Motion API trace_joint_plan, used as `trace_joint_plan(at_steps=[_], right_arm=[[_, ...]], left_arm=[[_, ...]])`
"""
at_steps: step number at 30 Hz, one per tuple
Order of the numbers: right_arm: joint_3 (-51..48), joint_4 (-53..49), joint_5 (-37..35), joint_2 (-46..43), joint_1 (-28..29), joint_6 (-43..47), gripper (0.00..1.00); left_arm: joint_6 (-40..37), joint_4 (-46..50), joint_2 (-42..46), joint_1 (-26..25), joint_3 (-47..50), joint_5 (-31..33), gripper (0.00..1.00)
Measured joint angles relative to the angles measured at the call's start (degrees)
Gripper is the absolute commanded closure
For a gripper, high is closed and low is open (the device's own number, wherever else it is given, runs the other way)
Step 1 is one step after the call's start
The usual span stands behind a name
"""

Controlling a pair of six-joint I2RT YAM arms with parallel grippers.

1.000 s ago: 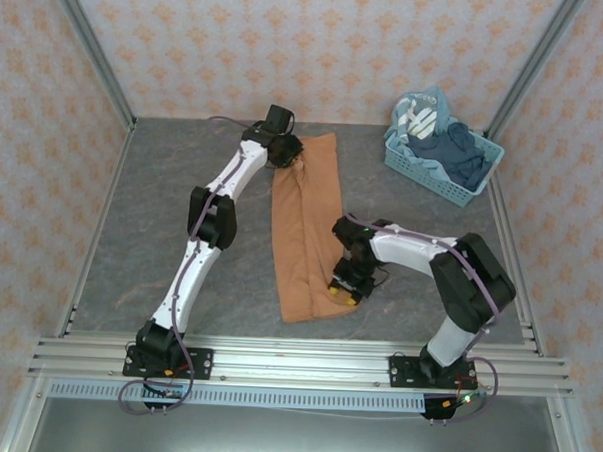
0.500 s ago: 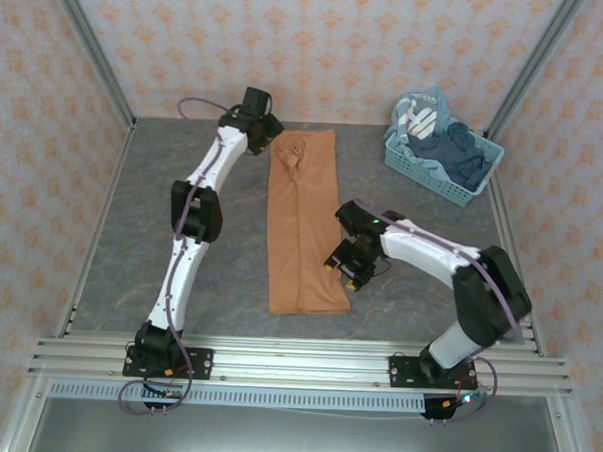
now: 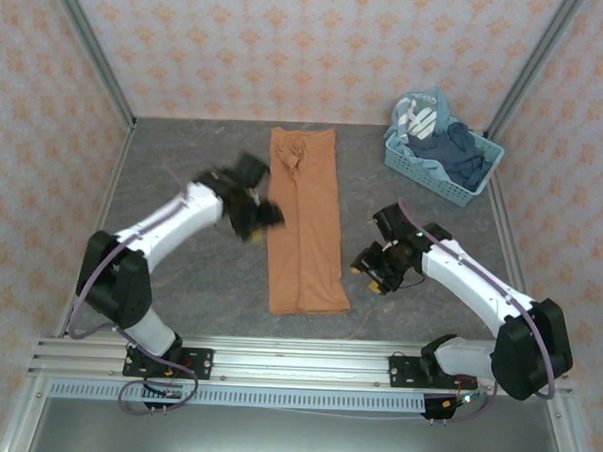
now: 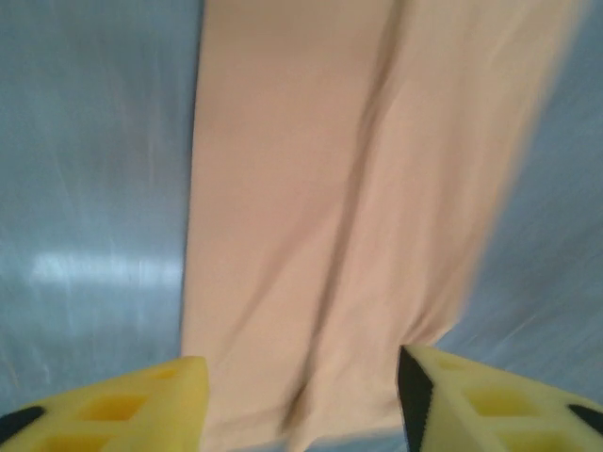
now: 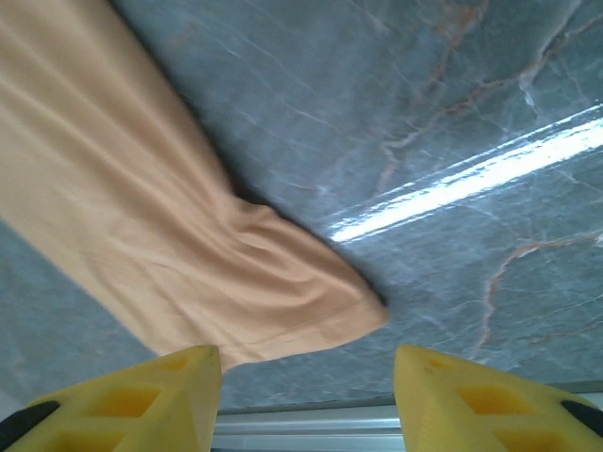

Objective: Fold and stack the t-shirts

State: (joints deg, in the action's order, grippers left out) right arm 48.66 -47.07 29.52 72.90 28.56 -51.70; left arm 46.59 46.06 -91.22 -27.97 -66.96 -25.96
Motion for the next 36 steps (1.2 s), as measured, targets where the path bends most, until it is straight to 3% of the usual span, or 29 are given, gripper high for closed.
trace_joint_plan(at_steps=[2,5,13,18,22,25,29,36], right_arm=[[-0.8,0.2,0.7,2.7,1.1,1.5,0.49],[-1.0,2.3,1.6,6.9,3.6,3.2,0.49],[-3.7,8.0,2.1,11.3,7.8,3.7,0.52],[-4.7,10.3,2.4,13.2,9.3,2.6,0.55],[-4.7,10.7,2.2,14.4,10.0,1.5,0.63],[-4.9,10.3,1.9,14.5,10.0,0.2,0.76],[-5.0,9.0,1.4,14.7,9.9,-1.2,0.99],[-7.2,11.6,2.7,12.2,11.6,-3.3,1.0]], left_arm=[[3.1,-1.8,0.3,-6.1,11.5,-3.4,0.36],[8.3,-5.0,2.3,-9.9,20.7,-5.7,0.37],[15.0,-15.7,3.3,-11.9,22.5,-6.7,0.44],[16.4,-16.9,1.0,-12.9,22.5,-6.6,0.64],[16.7,-14.2,-0.1,-12.9,21.6,-6.0,0.82],[16.3,-13.7,-0.2,-13.0,21.2,-6.0,0.98],[16.3,-14.3,0.0,-13.7,21.0,-5.9,1.0],[15.7,-16.5,3.1,-15.5,23.7,-3.4,1.0]])
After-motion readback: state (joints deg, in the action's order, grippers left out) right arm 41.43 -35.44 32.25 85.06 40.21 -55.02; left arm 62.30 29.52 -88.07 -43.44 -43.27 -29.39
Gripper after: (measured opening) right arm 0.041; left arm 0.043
